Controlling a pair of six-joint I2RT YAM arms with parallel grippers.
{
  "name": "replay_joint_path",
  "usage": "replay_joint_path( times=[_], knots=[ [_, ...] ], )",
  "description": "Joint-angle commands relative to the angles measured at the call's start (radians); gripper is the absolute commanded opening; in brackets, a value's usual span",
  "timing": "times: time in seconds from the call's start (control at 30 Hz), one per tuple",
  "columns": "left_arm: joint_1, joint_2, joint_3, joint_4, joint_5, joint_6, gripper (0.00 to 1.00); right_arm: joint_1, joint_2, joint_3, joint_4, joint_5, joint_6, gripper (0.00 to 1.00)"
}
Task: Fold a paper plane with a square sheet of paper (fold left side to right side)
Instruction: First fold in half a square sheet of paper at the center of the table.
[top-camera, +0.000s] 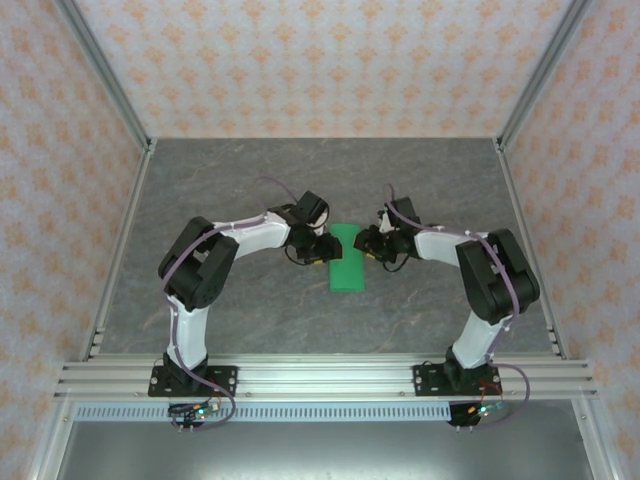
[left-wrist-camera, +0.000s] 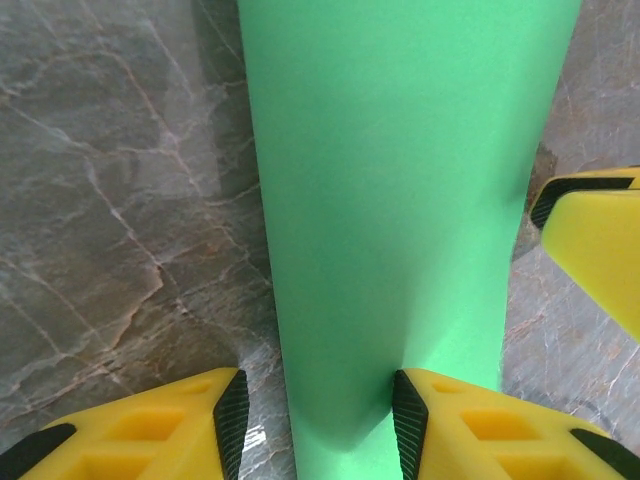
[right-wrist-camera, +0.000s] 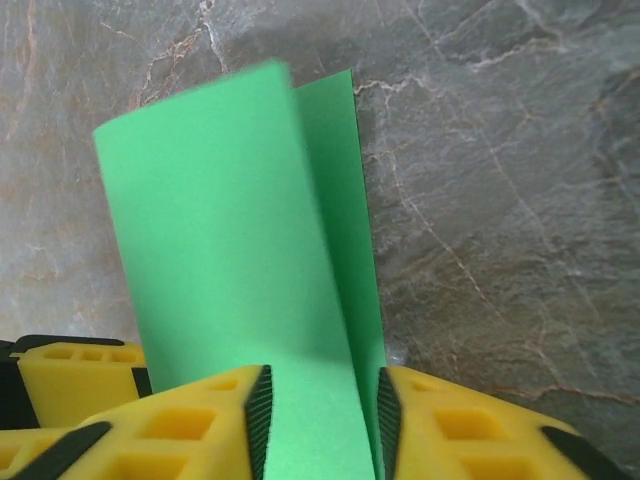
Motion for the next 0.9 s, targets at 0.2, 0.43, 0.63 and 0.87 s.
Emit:
replay_joint_path(
  times=[0.2,0.43,0.63,0.87],
  knots=[
    [-0.018,0.036,0.044,-0.046,-0.029,-0.004,0.46,-0.021,-0.163,0.018,-0.153,0.22,-0.085,0.47],
    [-0.027,0.059,0.066,-0.062,-0.036,-0.005,0.46,-0.024,-0.229,0.004,-0.178,0.275,-0.098,0.5],
    [-0.037,0.074,0.083,-0.082,-0.043,0.0,0.48,-0.025,-0.234,-0.001,-0.182,0.277,-0.097,0.5],
    [-0.045,0.09,0.105,-0.115,-0.058,0.017,0.49,-0.023,-0.247,-0.007,-0.186,0.285,-0.1,0.5]
  ],
)
